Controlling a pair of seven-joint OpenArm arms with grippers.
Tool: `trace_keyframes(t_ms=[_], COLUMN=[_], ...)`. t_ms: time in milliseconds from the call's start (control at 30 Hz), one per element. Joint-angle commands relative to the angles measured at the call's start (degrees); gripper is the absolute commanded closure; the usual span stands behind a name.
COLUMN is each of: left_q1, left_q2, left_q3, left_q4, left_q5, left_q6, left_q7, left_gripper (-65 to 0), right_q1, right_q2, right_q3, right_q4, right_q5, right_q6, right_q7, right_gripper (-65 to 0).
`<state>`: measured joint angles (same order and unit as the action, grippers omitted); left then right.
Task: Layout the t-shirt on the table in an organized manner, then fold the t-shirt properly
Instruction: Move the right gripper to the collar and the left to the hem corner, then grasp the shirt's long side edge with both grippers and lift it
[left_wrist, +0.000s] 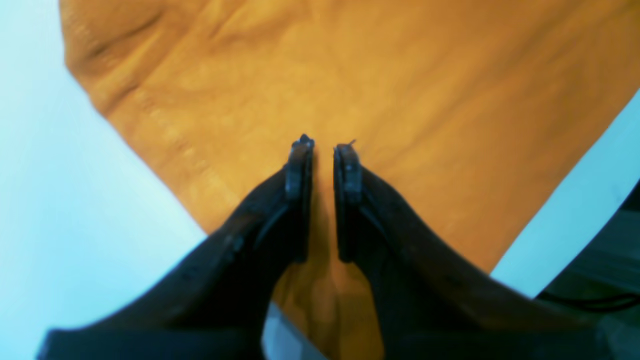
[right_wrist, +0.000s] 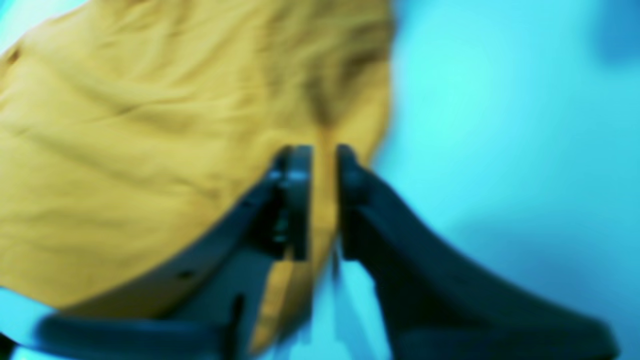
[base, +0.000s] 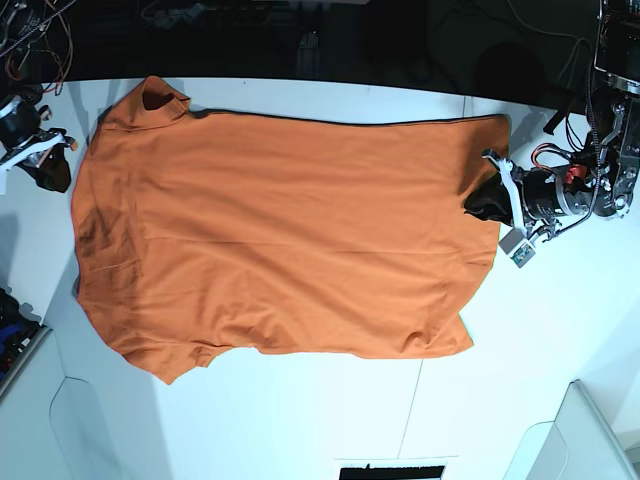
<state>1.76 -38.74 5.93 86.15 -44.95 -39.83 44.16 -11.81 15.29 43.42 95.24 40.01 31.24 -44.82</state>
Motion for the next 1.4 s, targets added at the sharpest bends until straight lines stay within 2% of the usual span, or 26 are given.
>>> trace_keyframes(t_ms=[0, 100, 267, 467, 567, 667, 767, 900, 967, 1033, 1167, 1367], left_q1=[-0.9, -0.9, -0.9, -0.8, -0.8, -0.8, 0.3, 4.7, 7.3, 10.3, 16.7, 22.6], left_q2=[-1.1, -1.1, -0.2, 1.6, 1.6, 1.3, 0.8, 0.5, 0.5, 0.6, 1.2, 3.2], left_q3=[-0.5, -0.5, -0.5, -0.5, -0.5, -1.0, -4.3, -13.5, -17.8, -21.0, -26.0, -30.6], left_q4=[0.9, 0.9, 0.9, 0.9, 0.9, 1.1, 1.9, 4.0, 4.4, 4.4, 4.4, 4.3], left_q5=[-1.7, -3.8, -3.7, -3.5, -3.4, -5.0, -8.8, -13.2, -15.8, -16.6, -16.6, -18.9], left_q6=[-0.2, -0.2, -0.2, -0.2, -0.2, -0.2, -0.2, -0.2, -0.2, -0.2, -0.2, -0.2], left_q7=[-0.6, -0.6, -0.6, -0.4, -0.1, 1.8, 4.2, 6.5, 7.8, 8.2, 8.4, 8.5], left_gripper=[-9.6, -9.6, -9.6, -9.6, -9.6, -9.6, -9.6, -9.6, -9.6, -14.0, -30.6, -31.6], right_q1=[-0.6, -3.9, -7.0, -5.7, -5.7, -5.7, -6.0, -6.2, -6.1, -6.1, -6.0, -6.0], right_q2=[1.6, 2.8, 3.1, 2.9, 3.0, 3.0, 3.1, 3.6, 4.0, 4.1, 4.0, 3.9], right_q3=[1.0, 0.7, -1.6, -6.4, -9.4, -9.4, -7.4, -5.1, -5.1, -5.1, -5.2, -5.3], right_q4=[0.9, 0.9, -2.6, -10.2, -10.5, -10.1, -8.9, -7.8, -7.8, -7.8, -7.8, -7.8], right_q5=[2.3, 2.5, 2.4, 4.4, 4.6, 4.6, 4.6, 7.7, 8.0, 8.0, 8.0, 7.6], right_q6=[0.0, 0.1, 0.1, 1.2, 1.2, 1.1, 1.2, 2.0, 2.0, 2.0, 2.0, 2.0], right_q7=[0.3, 0.1, 2.8, 4.1, 3.4, 2.6, 0.3, -3.8, -4.1, -4.1, -3.8, -3.6], right_gripper=[-17.7, -23.7, -29.4, -29.5, -29.5, -29.5, -29.5, -29.5, -29.5, -29.5, -29.5, -29.5])
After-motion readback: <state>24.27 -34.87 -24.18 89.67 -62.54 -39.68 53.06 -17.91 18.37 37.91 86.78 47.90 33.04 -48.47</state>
